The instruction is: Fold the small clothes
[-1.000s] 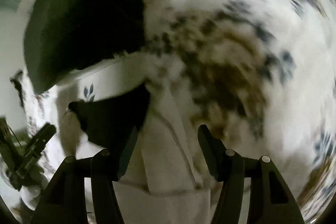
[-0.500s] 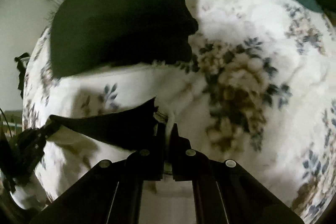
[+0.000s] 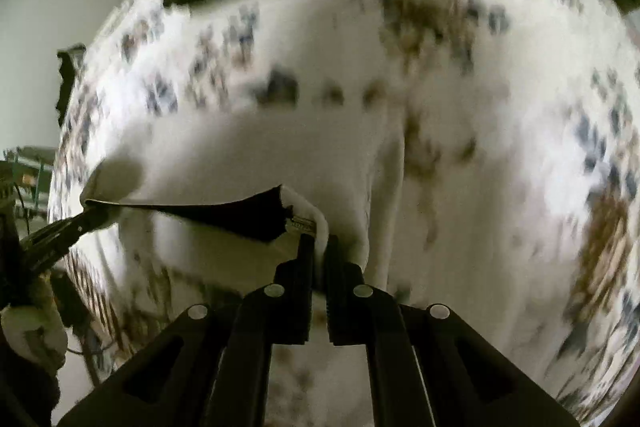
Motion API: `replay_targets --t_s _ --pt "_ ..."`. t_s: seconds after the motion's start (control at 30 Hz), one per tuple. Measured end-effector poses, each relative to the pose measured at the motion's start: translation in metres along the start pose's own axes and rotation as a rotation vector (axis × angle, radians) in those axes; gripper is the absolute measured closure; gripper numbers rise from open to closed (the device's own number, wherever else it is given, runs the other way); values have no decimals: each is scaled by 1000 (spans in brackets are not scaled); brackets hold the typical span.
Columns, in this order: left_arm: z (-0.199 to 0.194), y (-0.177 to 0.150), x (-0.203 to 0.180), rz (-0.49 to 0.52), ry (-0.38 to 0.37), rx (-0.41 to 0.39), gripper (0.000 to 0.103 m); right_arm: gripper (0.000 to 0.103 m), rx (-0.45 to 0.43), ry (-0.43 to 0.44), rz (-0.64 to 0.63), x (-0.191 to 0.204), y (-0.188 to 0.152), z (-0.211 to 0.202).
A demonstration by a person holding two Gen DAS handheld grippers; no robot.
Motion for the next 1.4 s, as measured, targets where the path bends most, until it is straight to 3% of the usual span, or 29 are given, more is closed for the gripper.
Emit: replay_targets --t_s 0.1,0.13,0.2,0.3,0.43,0.63,0.67,0.7,0.73,0.77,0.87,1.03,1.07,1.1,1.13,1.17,1.2,1.27,1.4 --pt "-8 -22 7 -78 -37 44 76 87 118 -7 30 -17 -27 10" --pt "-12 -25 11 -103 -46 47 65 84 146 -4 46 -24 -34 10" --pt "-23 -25 20 -156 -65 27 55 69 163 4 101 -40 -43 2" --pt "-35 -14 38 -251 -96 -20 43 65 128 91 247 -59 -37 -16" --pt "-20 16 46 -339 -160 -41 42 62 75 307 459 -67 -12 -12" --pt "23 55 39 -392 -198 -44 44 62 85 418 565 -54 16 34" --pt "25 59 39 -383 -189 -61 51 62 80 427 578 -52 17 40" --pt "25 62 40 -371 -166 -73 65 72 65 437 584 -49 18 40" --pt "26 64 39 -350 -146 -73 98 90 45 418 588 -50 18 39" --pt "27 65 41 -335 -131 -72 98 98 26 403 598 -53 19 35" --pt "26 60 52 -319 -106 -72 98 98 -19 351 641 -71 27 23" --pt "25 55 56 -321 -227 -28 93 98 60 233 536 -72 22 26" --pt "24 55 58 -332 -227 -19 86 96 69 220 519 -72 22 24" --pt "22 56 61 -339 -221 -16 81 87 66 211 504 -71 23 20" --pt "17 57 64 -340 -214 -21 70 79 50 208 497 -70 25 14" --pt "14 59 63 -335 -216 -31 61 66 16 207 493 -70 28 7" --pt "10 62 62 -328 -218 -42 57 60 -12 203 490 -70 31 1" --pt "6 70 57 -316 -229 -58 47 55 -53 214 487 -68 43 -3" --pt "21 87 46 -299 -225 -52 47 53 -10 298 533 -66 66 21"
Point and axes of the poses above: each gripper's, at about its wrist camera, not at the fingertips, and z roughly the way its jaws point, x to its left, y to its top, the point moved 8 cm from there along z, roughly the way its jaws point, and after that the axes turned 2 degrees about z, right-handed, at the moved point
